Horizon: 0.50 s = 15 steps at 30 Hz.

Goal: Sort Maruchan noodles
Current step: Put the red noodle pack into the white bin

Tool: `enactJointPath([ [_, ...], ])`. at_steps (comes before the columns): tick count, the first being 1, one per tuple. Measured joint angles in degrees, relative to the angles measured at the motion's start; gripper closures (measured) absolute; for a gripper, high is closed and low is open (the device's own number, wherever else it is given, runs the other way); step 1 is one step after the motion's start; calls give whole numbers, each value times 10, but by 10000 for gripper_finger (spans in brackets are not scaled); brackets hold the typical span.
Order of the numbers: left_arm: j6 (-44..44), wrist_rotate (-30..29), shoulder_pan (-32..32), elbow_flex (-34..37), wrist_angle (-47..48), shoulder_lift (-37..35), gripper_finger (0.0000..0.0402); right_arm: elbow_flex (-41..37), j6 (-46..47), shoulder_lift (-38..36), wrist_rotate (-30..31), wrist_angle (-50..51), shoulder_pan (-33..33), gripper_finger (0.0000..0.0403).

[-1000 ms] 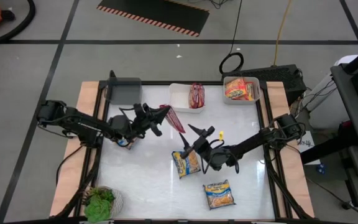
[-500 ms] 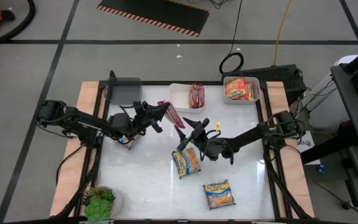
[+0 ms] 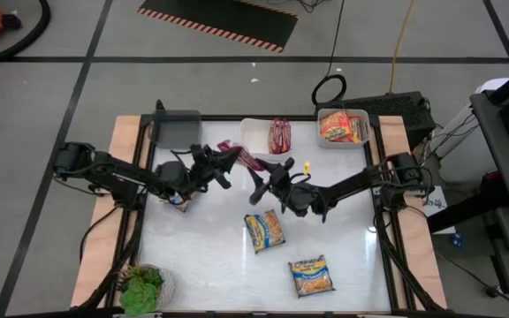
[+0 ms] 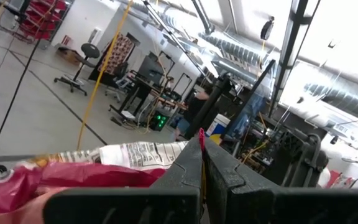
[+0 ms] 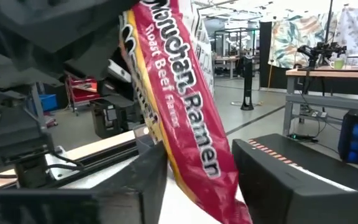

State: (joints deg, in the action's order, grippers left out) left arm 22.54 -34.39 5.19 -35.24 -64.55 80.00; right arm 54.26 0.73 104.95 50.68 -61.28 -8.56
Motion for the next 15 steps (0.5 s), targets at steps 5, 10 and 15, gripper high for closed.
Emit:
enactJointPath([
  [5,5,-1,4,0,1,9,401,0,-3,0,-2,11,2,284],
  [10,-11,0,4,0,3,11,399,0,-9,0,0,16,2,303],
  [15,-72,19,5,0,6,7,357,0,-29,0,1,15,2,304],
])
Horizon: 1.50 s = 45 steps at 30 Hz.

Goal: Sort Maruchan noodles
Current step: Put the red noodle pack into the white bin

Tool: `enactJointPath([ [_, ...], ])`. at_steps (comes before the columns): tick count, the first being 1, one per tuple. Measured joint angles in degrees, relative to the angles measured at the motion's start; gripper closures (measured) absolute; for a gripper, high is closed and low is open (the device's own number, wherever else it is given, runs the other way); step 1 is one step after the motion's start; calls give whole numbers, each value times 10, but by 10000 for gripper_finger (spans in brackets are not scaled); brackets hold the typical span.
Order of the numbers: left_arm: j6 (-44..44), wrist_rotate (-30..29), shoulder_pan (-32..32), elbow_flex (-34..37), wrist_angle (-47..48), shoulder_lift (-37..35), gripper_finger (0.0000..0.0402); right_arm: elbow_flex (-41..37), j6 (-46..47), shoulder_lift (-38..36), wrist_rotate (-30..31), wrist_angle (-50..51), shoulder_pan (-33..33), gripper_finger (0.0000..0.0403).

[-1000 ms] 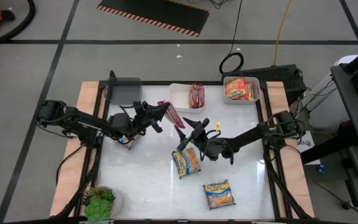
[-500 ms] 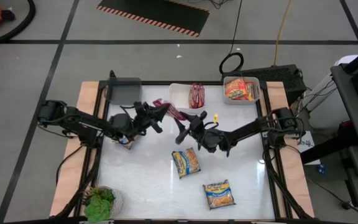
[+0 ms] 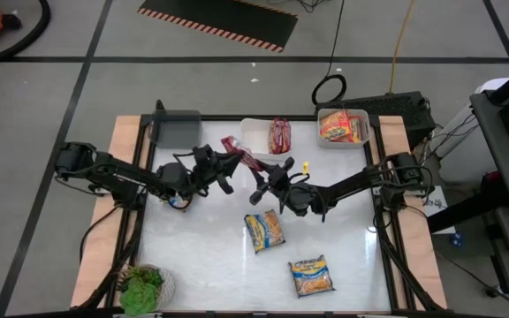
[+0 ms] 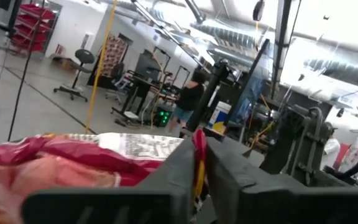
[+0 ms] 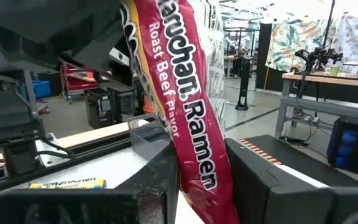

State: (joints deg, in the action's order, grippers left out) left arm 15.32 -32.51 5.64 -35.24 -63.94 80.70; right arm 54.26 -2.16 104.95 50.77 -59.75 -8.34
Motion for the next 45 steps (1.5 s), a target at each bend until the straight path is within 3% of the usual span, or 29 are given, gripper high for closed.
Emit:
enactJointPath([
  [11,-49,-9,0,0,11,0,148,0,-5,0,14,20,-3,305],
  [16,-54,-39,-1,0,43,-17,96,0,-1,0,32,38,-4,305],
  [25,-91,-87,-1,0,146,-98,85,0,30,-1,33,78,-3,305],
  [33,-127,-175,4,0,259,-177,85,0,47,-1,34,93,6,305],
  [45,-136,-176,9,0,387,-272,85,0,103,-1,30,80,41,305],
])
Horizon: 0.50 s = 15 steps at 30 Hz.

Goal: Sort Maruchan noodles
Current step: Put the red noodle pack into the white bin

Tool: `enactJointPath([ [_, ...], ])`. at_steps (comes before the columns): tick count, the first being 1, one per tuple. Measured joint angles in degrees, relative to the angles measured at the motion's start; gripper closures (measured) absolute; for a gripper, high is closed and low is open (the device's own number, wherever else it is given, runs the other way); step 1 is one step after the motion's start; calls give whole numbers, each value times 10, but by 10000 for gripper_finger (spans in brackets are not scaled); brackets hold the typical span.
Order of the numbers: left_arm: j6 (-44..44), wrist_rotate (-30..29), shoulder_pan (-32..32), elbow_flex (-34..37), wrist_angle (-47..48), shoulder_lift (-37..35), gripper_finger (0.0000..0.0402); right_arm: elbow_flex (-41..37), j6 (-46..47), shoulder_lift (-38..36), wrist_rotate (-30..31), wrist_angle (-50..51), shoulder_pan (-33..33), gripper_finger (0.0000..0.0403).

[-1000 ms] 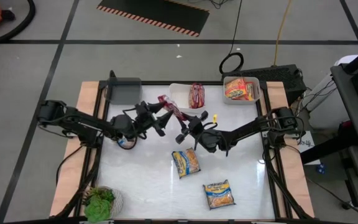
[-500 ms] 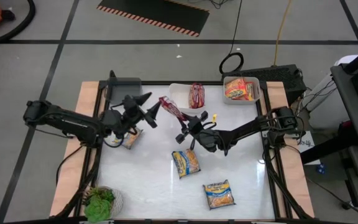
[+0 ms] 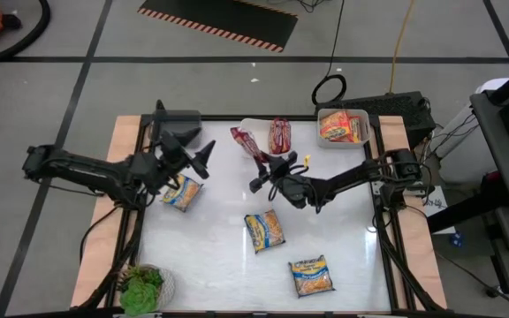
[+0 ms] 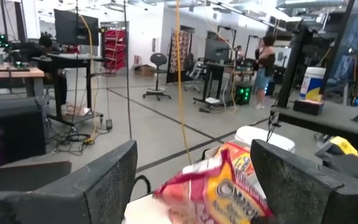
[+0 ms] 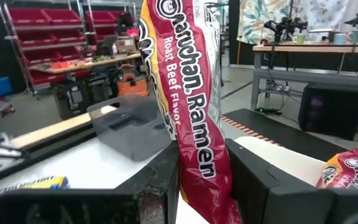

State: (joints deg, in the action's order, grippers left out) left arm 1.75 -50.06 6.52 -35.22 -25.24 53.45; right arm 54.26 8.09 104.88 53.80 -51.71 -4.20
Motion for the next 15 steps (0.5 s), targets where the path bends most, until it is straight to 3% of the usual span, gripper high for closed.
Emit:
enactJointPath([
  [10,-23,0,-5,0,31,-11,85,0,-7,-11,0,-2,33,305],
  [15,-32,-1,-7,0,41,-10,85,1,40,-23,6,46,61,305],
])
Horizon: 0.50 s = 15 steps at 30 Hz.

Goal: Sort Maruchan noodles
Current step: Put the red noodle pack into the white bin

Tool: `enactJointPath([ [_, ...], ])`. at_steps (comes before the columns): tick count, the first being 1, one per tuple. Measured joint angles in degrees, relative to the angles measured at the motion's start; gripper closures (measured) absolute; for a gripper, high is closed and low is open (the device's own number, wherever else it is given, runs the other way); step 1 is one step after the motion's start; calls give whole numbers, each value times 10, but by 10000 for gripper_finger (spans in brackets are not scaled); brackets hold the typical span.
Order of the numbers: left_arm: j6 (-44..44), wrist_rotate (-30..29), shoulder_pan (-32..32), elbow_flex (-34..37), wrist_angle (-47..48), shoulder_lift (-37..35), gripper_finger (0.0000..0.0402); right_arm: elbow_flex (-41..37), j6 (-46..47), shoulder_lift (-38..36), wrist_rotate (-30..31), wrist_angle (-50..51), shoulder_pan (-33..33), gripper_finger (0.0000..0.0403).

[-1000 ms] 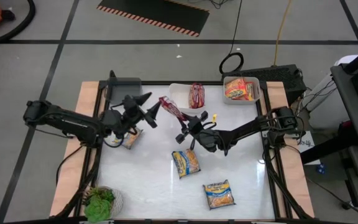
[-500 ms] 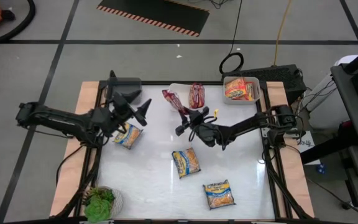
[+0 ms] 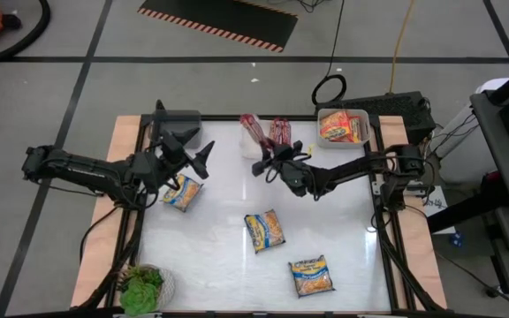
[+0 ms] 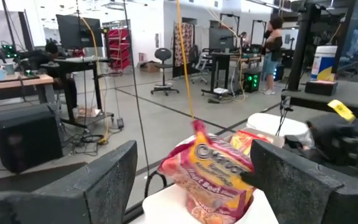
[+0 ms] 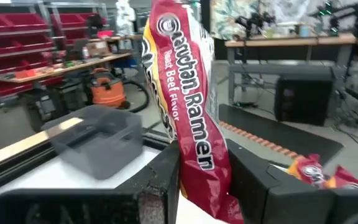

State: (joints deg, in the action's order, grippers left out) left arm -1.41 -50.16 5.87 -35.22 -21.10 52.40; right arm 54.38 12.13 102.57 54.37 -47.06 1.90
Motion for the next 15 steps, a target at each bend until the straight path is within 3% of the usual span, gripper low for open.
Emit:
enactJointPath([
  [5,-1,0,0,0,0,0,85,10,21,0,16,16,17,305],
  [11,-7,1,-5,0,-6,0,85,21,55,0,57,104,38,306],
  [15,-13,1,-9,0,-18,0,85,21,86,0,35,130,52,317],
])
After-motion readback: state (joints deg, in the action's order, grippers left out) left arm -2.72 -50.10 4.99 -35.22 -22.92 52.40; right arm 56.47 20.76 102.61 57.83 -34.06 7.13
